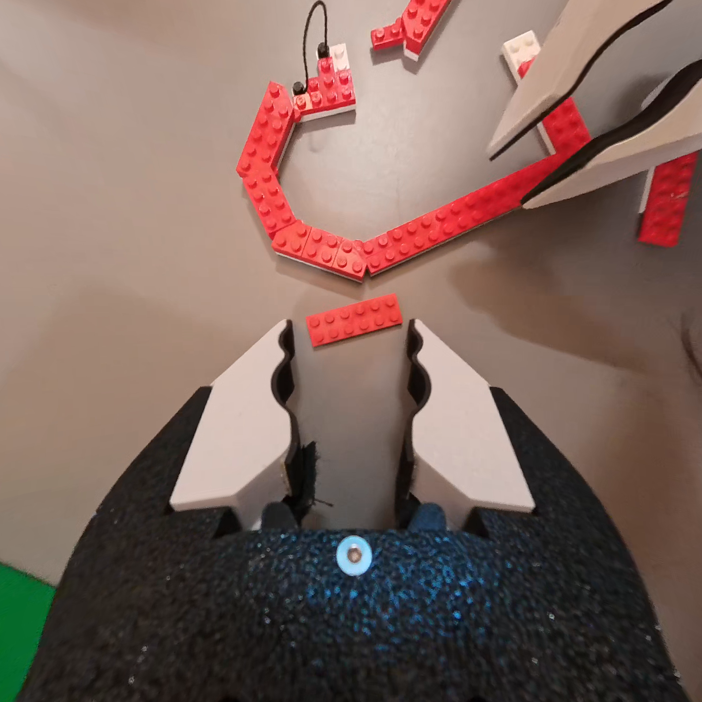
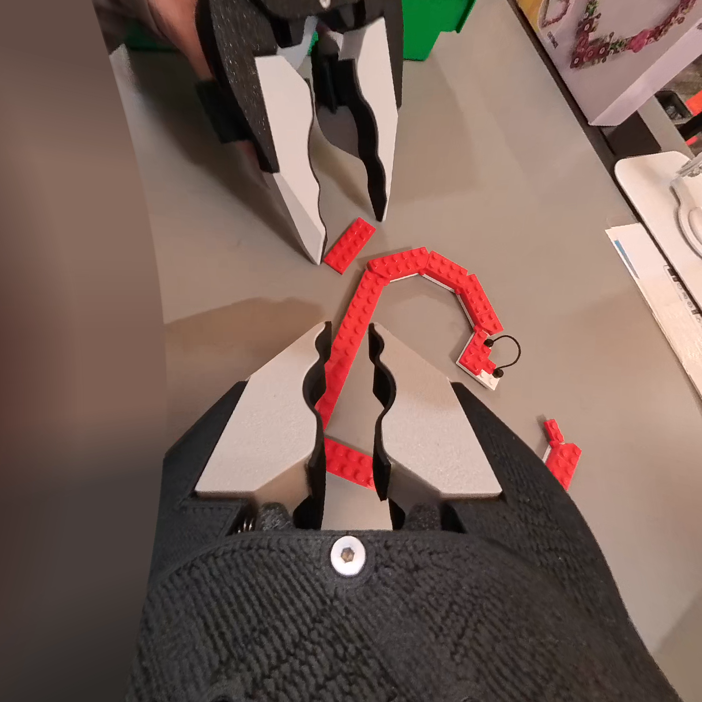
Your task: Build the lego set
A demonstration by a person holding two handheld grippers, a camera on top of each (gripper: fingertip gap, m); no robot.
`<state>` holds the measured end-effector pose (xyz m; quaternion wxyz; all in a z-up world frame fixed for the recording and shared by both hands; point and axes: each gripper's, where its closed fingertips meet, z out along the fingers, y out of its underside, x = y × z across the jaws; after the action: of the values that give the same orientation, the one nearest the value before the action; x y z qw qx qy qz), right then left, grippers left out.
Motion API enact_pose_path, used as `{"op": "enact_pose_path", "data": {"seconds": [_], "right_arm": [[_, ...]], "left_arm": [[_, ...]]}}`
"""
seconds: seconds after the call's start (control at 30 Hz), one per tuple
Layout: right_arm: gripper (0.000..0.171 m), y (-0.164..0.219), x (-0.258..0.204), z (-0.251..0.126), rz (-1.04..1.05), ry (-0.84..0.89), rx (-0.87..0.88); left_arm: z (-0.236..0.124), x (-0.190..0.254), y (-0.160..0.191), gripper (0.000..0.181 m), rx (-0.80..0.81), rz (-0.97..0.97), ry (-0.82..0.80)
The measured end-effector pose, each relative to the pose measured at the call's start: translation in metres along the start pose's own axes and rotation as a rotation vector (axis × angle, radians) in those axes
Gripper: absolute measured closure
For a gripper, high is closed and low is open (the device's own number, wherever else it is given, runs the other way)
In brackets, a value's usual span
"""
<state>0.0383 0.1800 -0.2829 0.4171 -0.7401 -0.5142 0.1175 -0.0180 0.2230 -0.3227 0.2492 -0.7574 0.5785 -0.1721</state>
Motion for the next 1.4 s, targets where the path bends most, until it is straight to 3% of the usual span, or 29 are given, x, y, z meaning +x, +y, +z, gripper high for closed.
{"op": "enact_pose_path", "data": {"seconds": [1.07,1.4], "right_arm": [[0.158,-0.005,-0.001,-0.004,-0.005,0.019,0.007],[0.158,0.000,-0.004,0.000,0.010,-0.006,-0.009]], "left_arm": [[-0.004,0.002,0.001,0.133,-0.020,0.054,-0.017],[-0.016,0.007,-0.023,0.133,0.129,0.066,0.006]]}}
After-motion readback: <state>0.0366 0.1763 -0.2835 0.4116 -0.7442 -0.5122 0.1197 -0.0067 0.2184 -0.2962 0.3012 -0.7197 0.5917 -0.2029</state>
